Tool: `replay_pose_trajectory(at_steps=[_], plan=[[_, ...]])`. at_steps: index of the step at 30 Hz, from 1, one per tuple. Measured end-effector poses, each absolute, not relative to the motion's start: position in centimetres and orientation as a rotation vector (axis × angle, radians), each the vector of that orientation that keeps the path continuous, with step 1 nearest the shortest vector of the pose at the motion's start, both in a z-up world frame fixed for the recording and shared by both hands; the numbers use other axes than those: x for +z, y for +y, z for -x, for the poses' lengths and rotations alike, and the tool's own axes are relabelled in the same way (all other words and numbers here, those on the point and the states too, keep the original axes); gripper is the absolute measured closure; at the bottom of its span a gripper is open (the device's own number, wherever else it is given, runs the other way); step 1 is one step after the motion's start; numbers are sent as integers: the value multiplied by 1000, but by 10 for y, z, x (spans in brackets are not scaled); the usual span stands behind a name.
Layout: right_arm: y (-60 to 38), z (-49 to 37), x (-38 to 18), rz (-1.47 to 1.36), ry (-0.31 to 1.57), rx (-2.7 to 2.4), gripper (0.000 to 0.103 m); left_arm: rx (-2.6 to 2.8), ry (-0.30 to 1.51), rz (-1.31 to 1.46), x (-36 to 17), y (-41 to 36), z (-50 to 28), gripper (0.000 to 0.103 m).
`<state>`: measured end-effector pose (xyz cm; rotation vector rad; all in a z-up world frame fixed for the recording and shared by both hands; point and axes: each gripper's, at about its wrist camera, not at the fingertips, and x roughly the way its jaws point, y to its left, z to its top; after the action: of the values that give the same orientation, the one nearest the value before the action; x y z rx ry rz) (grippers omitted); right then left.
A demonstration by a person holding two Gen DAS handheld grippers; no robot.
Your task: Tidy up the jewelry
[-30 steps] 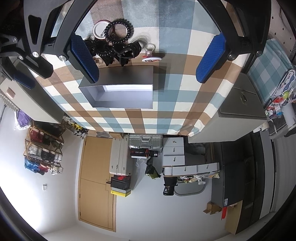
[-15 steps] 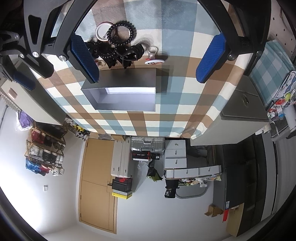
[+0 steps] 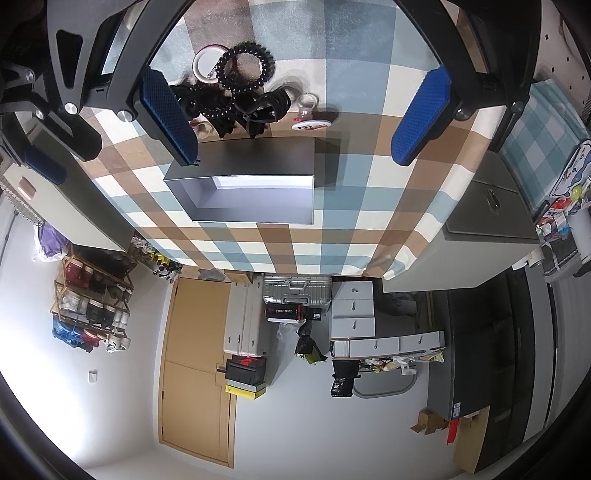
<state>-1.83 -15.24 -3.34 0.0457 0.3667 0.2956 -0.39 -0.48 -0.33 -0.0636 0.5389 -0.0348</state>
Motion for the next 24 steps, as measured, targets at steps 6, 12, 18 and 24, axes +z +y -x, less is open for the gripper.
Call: replay_pose_trajectory(at_steps=[6, 12, 18, 24], plan=[[-152, 17, -34, -47, 368, 313, 1, -40, 542, 61, -4, -5, 4, 1], [-155, 12, -40, -57, 382, 330, 2, -59, 556, 54, -9, -5, 2, 1], [-161, -3, -54, -101, 440, 368, 7, -48, 559, 70, -15, 0, 3, 1], [-166, -22, -73, -147, 529, 405, 17, -57, 583, 121, -30, 10, 1, 1]])
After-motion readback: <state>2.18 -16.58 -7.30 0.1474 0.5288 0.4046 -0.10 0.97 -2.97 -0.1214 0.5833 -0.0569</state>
